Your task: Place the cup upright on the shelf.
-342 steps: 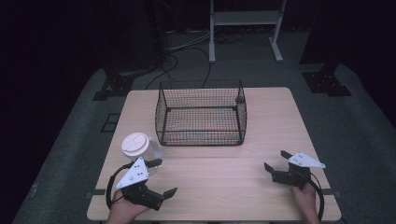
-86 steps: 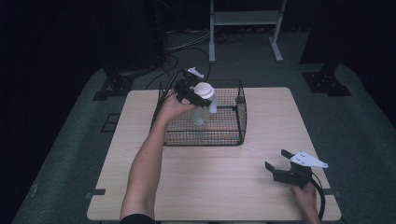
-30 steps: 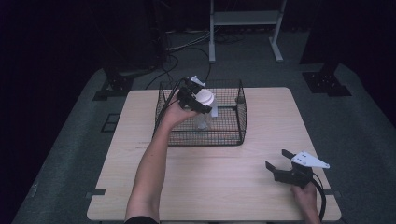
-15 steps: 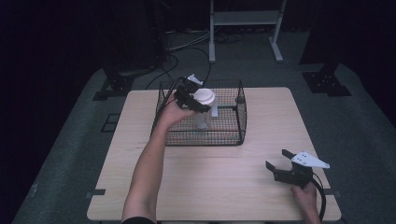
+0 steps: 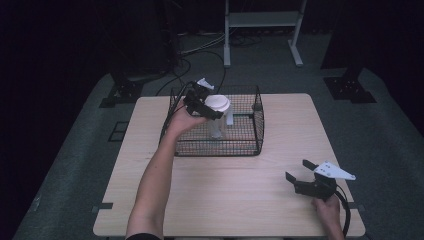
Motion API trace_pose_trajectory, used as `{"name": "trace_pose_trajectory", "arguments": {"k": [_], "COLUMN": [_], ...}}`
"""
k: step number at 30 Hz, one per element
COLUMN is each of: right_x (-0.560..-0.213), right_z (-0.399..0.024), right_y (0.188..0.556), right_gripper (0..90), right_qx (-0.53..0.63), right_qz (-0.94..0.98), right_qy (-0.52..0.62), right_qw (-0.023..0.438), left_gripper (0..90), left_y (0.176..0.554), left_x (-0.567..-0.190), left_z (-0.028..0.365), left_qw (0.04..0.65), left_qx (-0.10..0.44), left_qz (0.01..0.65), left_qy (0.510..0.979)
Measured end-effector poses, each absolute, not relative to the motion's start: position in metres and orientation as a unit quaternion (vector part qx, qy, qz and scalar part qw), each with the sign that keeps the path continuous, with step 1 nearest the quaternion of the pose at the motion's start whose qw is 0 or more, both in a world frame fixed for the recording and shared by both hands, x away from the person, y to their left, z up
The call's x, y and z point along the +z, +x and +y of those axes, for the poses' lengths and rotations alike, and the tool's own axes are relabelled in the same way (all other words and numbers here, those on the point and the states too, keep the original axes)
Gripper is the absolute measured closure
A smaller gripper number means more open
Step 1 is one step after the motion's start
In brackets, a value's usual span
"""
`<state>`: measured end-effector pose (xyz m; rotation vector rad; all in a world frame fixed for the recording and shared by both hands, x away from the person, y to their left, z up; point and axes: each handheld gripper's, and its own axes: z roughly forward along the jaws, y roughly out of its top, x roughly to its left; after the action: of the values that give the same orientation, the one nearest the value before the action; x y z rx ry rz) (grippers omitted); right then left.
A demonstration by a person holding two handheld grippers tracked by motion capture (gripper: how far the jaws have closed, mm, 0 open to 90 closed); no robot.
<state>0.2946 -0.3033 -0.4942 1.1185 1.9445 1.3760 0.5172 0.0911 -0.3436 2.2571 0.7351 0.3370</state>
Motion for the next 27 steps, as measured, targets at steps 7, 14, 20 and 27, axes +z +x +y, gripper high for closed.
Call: {"name": "trace_pose_trajectory", "arguments": {"k": [7, 14, 20, 27], "right_x": [-0.494, -0.494, -0.494, -0.495], "right_z": [-0.302, -0.301, -0.301, -0.299], "right_y": [0.294, 0.294, 0.294, 0.294], "right_gripper": [13.5, 13.4, 13.5, 13.4], "right_qx": [0.505, 0.502, 0.502, 0.495], "right_qz": [0.716, 0.719, 0.719, 0.723], "right_qy": [0.412, 0.410, 0.410, 0.410], "right_qw": [0.250, 0.251, 0.251, 0.252], "left_gripper": [0.0, 0.0, 0.0, 0.0], "left_y": [0.510, 0.500, 0.488, 0.474], "left_x": [-0.338, -0.340, -0.343, -0.339], "left_z": [0.101, 0.109, 0.119, 0.125], "left_qw": [0.376, 0.381, 0.385, 0.396], "left_qx": [0.132, 0.132, 0.130, 0.130], "left_qz": [0.281, 0.277, 0.272, 0.261], "left_qy": [0.873, 0.872, 0.872, 0.871]}}
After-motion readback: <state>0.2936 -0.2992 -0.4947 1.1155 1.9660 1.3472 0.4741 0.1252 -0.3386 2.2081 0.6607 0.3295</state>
